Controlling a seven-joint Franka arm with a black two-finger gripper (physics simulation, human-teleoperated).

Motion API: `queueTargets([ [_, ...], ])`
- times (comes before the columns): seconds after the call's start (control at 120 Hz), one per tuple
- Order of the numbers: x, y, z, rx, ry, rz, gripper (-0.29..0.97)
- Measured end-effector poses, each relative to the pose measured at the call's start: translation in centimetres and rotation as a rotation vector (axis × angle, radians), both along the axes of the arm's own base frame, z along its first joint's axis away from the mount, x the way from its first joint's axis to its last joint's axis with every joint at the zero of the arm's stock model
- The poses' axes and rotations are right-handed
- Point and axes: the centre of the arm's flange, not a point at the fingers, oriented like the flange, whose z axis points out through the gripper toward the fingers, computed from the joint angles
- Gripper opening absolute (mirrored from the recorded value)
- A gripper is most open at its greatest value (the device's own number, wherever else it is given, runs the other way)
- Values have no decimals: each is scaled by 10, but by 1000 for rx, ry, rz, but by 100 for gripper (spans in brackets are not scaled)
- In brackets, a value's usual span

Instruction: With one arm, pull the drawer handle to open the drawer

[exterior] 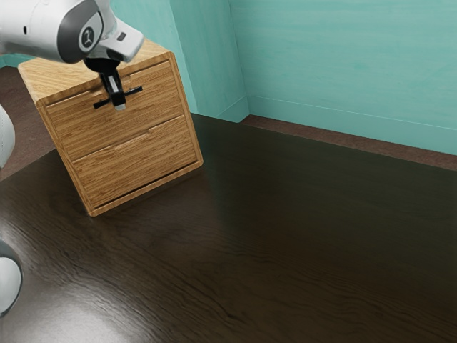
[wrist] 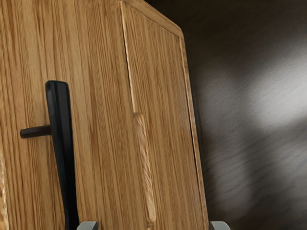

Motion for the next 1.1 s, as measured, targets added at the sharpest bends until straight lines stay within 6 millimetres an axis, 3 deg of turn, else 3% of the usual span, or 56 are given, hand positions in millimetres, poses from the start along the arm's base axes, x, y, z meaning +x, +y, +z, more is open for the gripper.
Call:
queueTargets([
  [0.183, 9, 8, -2, 38, -18, -38, 24],
  [0.333, 8, 10, 12, 68, -54, -62, 24],
  [0.842, 22, 29, -18, 54, -32, -93, 18],
  [1.1, 22, 20, -23, 8, -18, -92, 9],
])
